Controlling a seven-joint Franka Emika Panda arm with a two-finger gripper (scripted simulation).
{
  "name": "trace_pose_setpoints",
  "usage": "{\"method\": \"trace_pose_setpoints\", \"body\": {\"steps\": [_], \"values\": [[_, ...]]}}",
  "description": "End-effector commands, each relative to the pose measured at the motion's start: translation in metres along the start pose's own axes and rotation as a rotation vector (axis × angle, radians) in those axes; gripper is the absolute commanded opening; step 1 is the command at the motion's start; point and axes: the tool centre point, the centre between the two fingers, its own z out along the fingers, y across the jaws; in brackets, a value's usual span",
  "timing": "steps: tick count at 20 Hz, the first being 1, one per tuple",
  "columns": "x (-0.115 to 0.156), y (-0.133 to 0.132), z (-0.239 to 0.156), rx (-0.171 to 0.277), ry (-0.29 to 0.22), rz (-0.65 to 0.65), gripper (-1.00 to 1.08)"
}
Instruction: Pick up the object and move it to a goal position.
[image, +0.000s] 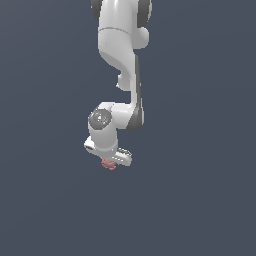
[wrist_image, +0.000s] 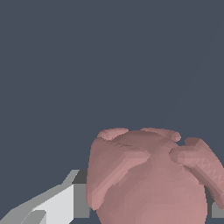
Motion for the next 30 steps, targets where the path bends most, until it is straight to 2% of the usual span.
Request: {"method": "trace_pose_setpoints", "body": {"steps": [1,9,15,20,30], "values": [[0.000,0.000,0.000,0.000,0.000,0.000,-1.00],[-0.001,-0.003,-0.004,0.000,0.000,0.000,-1.00],[-0.009,-0.022,-0.028,0.000,0.000,0.000,-1.00],[-0.021,-0.052,-0.065,0.000,0.000,0.000,-1.00],[-0.050,-0.128,-0.162,-0.001,0.001,0.001,-1.00]]}}
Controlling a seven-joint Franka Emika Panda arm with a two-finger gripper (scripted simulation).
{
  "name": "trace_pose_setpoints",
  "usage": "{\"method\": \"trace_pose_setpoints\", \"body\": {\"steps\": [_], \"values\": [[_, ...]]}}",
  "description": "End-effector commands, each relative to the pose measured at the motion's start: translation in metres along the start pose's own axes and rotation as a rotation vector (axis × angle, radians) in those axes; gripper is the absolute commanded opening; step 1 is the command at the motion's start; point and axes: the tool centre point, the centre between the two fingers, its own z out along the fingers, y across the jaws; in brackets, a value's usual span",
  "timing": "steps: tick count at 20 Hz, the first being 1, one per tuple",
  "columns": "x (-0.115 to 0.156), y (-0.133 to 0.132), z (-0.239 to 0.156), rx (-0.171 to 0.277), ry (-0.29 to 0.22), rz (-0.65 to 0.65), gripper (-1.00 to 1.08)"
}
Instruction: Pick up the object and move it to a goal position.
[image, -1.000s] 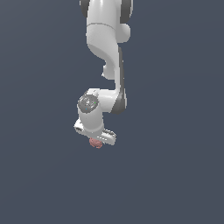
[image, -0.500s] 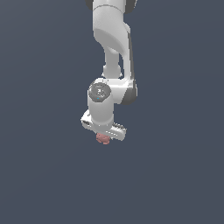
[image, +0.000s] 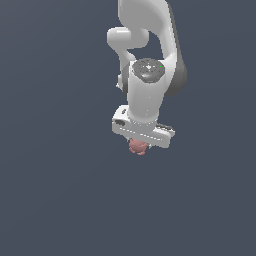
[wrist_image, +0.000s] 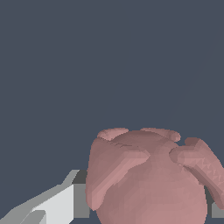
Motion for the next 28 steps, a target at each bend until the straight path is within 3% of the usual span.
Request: {"method": "trace_pose_setpoints", "body": {"steps": [1,16,28], "values": [[-0.008,-0.019,-0.025,-0.001,0.000,0.001,-1.00],[-0.045,-0.127,-0.160,-0.001,0.000,0.001,-1.00],[-0.060,-0.178,-0.222,0.001,-0.001,0.001,-1.00]]}}
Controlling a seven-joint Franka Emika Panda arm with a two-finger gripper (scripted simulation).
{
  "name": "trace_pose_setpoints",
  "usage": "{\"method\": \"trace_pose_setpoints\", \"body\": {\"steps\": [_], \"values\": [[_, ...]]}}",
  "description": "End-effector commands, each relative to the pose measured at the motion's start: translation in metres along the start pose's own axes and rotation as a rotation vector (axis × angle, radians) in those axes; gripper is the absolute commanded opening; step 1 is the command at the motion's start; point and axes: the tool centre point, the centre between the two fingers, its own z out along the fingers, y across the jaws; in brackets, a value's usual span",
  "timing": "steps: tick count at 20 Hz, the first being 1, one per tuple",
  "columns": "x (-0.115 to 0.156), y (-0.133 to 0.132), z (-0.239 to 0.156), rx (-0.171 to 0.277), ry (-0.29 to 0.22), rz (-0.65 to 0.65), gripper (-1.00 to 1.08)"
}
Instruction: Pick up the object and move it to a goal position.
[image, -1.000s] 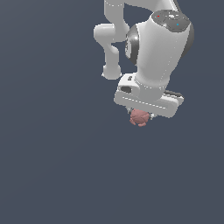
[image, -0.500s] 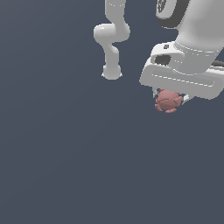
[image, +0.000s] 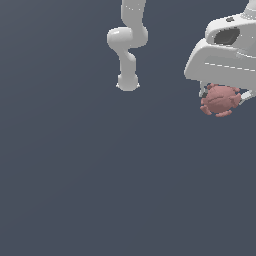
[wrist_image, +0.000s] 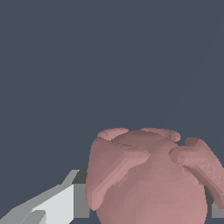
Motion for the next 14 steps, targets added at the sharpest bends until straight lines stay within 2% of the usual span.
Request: {"method": "trace_pose_setpoints", "body": {"steps": [1,14], "values": [[-0.002,-0.007,-0.008,0.000,-0.001,0.001,-1.00],[-0.004,-0.020,-0.023,0.000,-0.001,0.001,-1.00]]}}
